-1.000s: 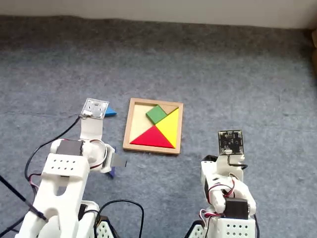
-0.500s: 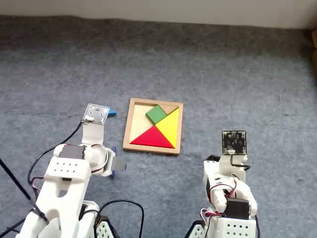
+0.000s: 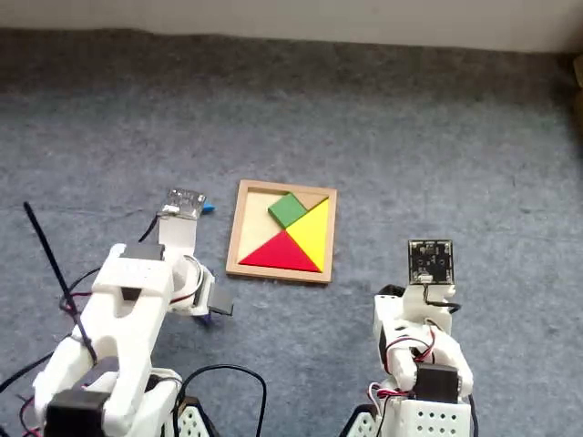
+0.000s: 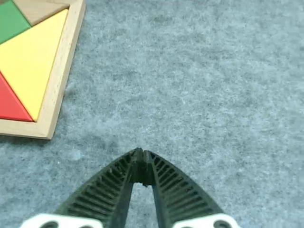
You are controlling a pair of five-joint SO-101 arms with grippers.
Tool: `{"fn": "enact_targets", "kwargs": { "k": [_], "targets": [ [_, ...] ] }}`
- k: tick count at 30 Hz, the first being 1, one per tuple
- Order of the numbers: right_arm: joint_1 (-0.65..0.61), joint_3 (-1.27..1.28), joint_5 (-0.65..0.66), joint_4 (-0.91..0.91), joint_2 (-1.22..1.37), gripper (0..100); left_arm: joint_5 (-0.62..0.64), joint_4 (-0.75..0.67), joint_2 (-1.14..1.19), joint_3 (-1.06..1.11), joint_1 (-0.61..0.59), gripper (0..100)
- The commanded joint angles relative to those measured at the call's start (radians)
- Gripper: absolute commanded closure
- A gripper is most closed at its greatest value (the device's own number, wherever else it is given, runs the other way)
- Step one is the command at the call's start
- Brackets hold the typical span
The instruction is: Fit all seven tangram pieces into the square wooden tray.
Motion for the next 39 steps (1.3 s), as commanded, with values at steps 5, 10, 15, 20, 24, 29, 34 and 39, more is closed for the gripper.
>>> {"fn": "enact_targets", "kwargs": {
  "k": [5,10,15,20,24,29,34,39],
  "targets": [
    [0.013,0.105,-0.005,0.004,-0.007,98.8,0.008,0.035,0.107,-0.120,0.012,67],
    [0.013,0.105,-0.005,0.004,-0.007,98.8,0.003,0.032,0.110,-0.120,0.018,71],
    [0.013,0.105,-0.005,0.004,-0.007,98.8,0.002,0.028,0.116,-0.120,0.067,76],
    [0.013,0.105,-0.005,0.004,-0.007,98.8,0.002,0.028,0.117,-0.120,0.068,76],
    [0.015,0.105,-0.005,0.004,-0.007,98.8,0.002,0.032,0.116,-0.124,0.068,76],
    [0.015,0.105,-0.005,0.004,-0.007,98.8,0.000,0.031,0.107,-0.125,0.070,76],
    [0.015,0.105,-0.005,0.004,-0.007,98.8,-0.071,0.034,0.107,-0.125,0.070,76],
    [0.015,0.105,-0.005,0.004,-0.007,98.8,-0.077,0.035,0.105,-0.127,0.070,76]
  ]
}}
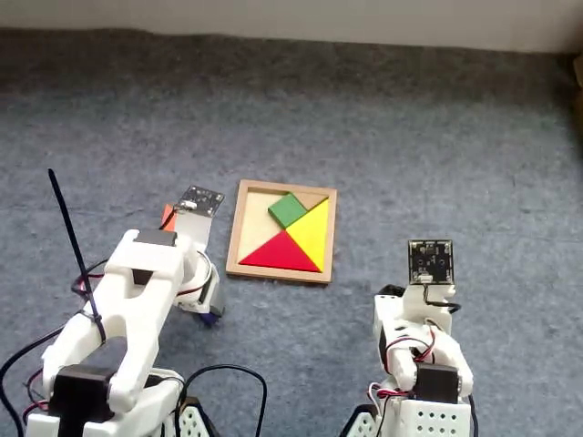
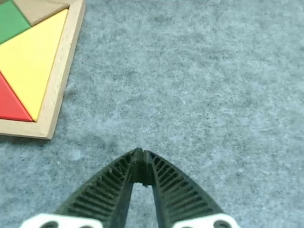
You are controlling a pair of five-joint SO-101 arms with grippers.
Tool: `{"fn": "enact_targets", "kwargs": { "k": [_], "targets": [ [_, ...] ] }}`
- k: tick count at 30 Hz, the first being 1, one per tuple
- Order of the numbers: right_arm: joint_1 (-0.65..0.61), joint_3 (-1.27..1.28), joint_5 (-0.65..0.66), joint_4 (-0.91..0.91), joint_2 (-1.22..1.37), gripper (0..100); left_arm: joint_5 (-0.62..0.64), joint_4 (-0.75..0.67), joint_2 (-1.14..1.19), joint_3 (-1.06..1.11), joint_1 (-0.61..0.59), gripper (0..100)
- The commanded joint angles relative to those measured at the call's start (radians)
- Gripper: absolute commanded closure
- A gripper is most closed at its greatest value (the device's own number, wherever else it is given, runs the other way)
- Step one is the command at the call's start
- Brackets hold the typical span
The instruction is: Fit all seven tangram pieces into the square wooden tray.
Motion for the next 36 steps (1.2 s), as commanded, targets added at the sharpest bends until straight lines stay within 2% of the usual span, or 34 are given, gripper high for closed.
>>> {"fn": "enact_targets", "kwargs": {
  "k": [1,6,14,17,21,24,32,36],
  "targets": [
    [0.015,0.105,-0.005,0.004,-0.007,98.8,-0.012,0.011,-0.010,-0.047,0.021,76],
    [0.015,0.105,-0.005,0.004,-0.007,98.8,-0.012,0.080,-0.035,-0.084,0.021,76],
    [0.015,0.105,-0.005,0.004,-0.007,98.8,-0.057,0.232,-0.323,-0.119,0.021,76],
    [0.015,0.105,-0.005,0.004,-0.007,98.8,-0.060,0.252,-0.352,-0.111,0.016,76],
    [0.015,0.105,-0.005,0.004,-0.007,98.8,-0.055,0.235,-0.352,-0.054,0.015,73],
    [0.015,0.105,-0.005,0.004,-0.007,98.8,-0.032,0.153,-0.352,0.012,0.013,70],
    [0.015,0.105,-0.005,0.004,-0.004,98.8,0.023,-0.011,-0.346,0.134,0.013,70],
    [0.015,0.105,-0.005,0.004,-0.004,98.8,0.029,-0.037,-0.226,0.105,0.013,70]
  ]
}}
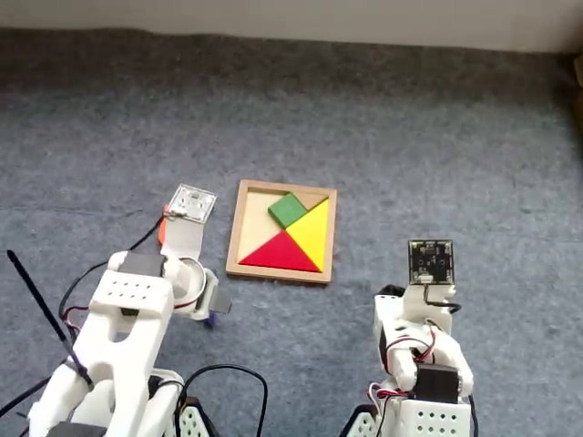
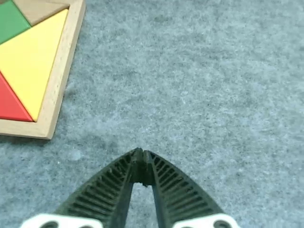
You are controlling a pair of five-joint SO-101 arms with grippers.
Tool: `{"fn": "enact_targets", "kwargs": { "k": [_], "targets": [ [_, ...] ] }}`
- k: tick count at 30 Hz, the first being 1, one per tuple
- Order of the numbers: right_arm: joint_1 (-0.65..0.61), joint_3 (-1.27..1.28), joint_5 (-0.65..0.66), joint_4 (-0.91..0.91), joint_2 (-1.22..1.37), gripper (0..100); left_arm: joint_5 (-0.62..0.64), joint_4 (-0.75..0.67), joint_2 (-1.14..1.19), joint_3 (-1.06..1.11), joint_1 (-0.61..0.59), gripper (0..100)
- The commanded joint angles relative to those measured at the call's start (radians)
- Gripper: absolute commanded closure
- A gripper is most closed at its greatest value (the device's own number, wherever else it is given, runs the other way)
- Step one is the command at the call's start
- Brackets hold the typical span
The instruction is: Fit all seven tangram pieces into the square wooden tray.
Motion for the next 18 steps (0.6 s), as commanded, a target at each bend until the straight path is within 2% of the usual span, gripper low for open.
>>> {"fn": "enact_targets", "kwargs": {
  "k": [1,5,8,18],
  "targets": [
    [0.015,0.105,-0.005,0.004,-0.004,98.8,0.011,-0.020,0.105,-0.061,0.013,70],
    [0.015,0.105,-0.005,0.004,-0.004,98.8,0.011,0.014,0.249,-0.160,0.018,70],
    [0.015,0.105,-0.005,0.004,-0.004,98.8,0.011,0.034,0.320,-0.205,0.019,74],
    [0.015,0.105,-0.005,0.004,-0.004,98.8,0.005,0.031,0.334,-0.213,0.076,80]
  ]
}}
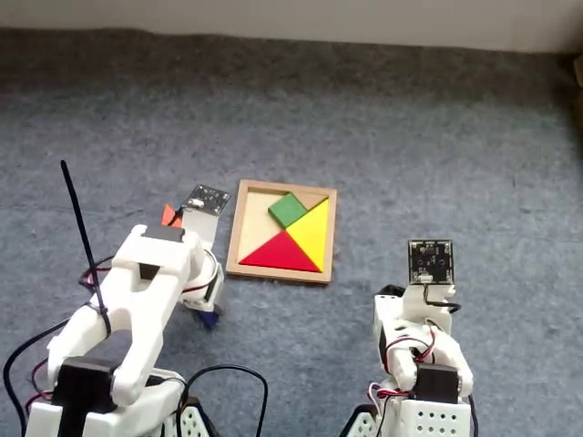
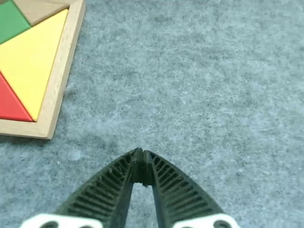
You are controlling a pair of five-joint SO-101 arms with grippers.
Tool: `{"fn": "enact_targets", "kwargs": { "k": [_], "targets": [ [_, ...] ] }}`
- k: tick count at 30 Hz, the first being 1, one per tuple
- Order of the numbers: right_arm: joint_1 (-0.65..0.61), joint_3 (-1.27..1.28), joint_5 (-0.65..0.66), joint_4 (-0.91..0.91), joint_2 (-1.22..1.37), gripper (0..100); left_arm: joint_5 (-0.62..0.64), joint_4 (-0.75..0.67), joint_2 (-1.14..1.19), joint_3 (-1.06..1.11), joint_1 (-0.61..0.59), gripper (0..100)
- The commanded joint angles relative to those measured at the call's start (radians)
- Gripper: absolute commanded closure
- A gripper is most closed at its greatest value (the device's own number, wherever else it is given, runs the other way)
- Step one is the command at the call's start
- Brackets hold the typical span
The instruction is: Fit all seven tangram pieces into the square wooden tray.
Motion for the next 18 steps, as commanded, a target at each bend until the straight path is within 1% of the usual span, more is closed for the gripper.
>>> {"fn": "enact_targets", "kwargs": {
  "k": [1,5,8,10,14,18],
  "targets": [
    [0.015,0.105,-0.005,0.004,-0.004,98.8,0.003,0.009,-0.004,-0.041,0.042,80],
    [0.015,0.105,-0.005,0.004,-0.004,98.8,0.002,0.011,-0.070,-0.036,0.054,80],
    [0.015,0.105,-0.005,0.004,-0.004,98.8,0.000,0.074,-0.182,-0.042,0.050,80],
    [0.015,0.105,-0.005,0.004,-0.004,98.8,-0.035,0.110,-0.265,-0.042,0.054,80],
    [0.015,0.105,-0.005,0.004,-0.004,98.8,-0.052,0.146,-0.387,-0.042,0.051,80],
    [0.015,0.105,-0.005,0.004,-0.004,98.8,-0.054,0.141,-0.390,-0.044,0.054,80]
  ]
}}
